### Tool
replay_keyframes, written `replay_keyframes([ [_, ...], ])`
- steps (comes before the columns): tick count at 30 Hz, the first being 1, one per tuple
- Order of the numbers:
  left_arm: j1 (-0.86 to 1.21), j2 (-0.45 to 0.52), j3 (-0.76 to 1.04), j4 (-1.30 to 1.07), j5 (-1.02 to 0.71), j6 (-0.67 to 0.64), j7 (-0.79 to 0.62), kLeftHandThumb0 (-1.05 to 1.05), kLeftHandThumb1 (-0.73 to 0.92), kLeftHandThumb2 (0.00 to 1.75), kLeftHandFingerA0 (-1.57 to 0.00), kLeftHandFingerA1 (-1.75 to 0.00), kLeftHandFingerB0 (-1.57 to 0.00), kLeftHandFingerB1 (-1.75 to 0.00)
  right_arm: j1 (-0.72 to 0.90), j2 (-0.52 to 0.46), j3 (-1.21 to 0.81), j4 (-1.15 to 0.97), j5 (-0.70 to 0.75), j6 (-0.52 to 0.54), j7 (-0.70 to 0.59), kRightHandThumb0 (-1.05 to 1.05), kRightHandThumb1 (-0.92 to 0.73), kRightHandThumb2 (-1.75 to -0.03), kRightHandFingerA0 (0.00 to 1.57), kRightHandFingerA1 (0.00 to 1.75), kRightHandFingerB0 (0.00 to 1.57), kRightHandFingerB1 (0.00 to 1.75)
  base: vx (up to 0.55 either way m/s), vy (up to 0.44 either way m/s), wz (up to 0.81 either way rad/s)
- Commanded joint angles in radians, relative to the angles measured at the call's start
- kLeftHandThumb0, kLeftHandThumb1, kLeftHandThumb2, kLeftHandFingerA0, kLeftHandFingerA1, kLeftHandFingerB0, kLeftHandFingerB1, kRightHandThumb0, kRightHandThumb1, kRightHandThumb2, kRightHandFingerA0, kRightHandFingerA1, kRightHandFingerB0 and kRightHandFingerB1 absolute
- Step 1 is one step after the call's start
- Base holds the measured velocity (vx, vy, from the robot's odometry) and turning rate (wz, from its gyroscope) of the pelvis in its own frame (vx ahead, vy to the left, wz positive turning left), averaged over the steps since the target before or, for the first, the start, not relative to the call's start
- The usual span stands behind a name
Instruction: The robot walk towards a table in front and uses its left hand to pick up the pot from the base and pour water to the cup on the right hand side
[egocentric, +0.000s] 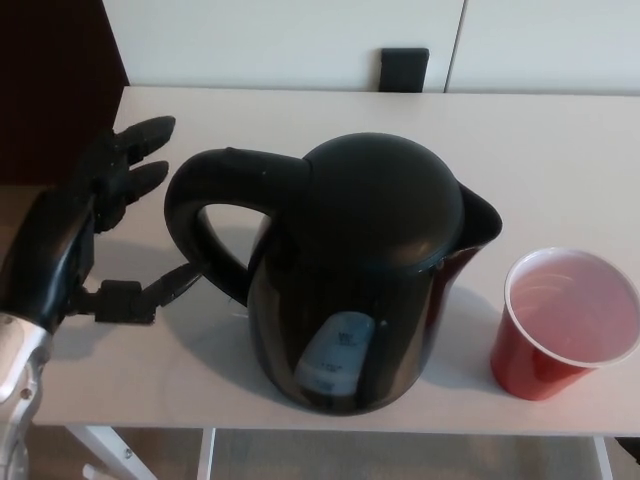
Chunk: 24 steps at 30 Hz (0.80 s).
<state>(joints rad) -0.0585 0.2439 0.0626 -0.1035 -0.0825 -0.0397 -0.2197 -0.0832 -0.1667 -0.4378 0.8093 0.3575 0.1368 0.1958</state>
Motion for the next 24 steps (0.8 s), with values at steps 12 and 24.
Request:
replay_keyframes([
  [12, -0.064, -0.048, 0.058, 0.028, -0.03, 0.064, 0.048, -0.43, 0.41, 0.64, -0.3, -0.43, -0.24, -0.39, 0.003, -0.017, 0.013, -0.009, -0.01, -0.007, -0.005, -0.3, -0.57, -0.68, 0.41, 0.77, 0.36, 0.57, 0.0, 0.0, 0.0],
  [24, -0.085, -0.052, 0.029, 0.026, -0.015, 0.091, 0.044, -0.48, 0.38, 0.64, -0.34, -0.44, -0.27, -0.4, -0.025, -0.016, 0.005, -0.003, 0.0, 0.017, -0.025, -0.23, -0.65, -0.7, 0.43, 0.69, 0.36, 0.55, 0.0, 0.0, 0.0],
])
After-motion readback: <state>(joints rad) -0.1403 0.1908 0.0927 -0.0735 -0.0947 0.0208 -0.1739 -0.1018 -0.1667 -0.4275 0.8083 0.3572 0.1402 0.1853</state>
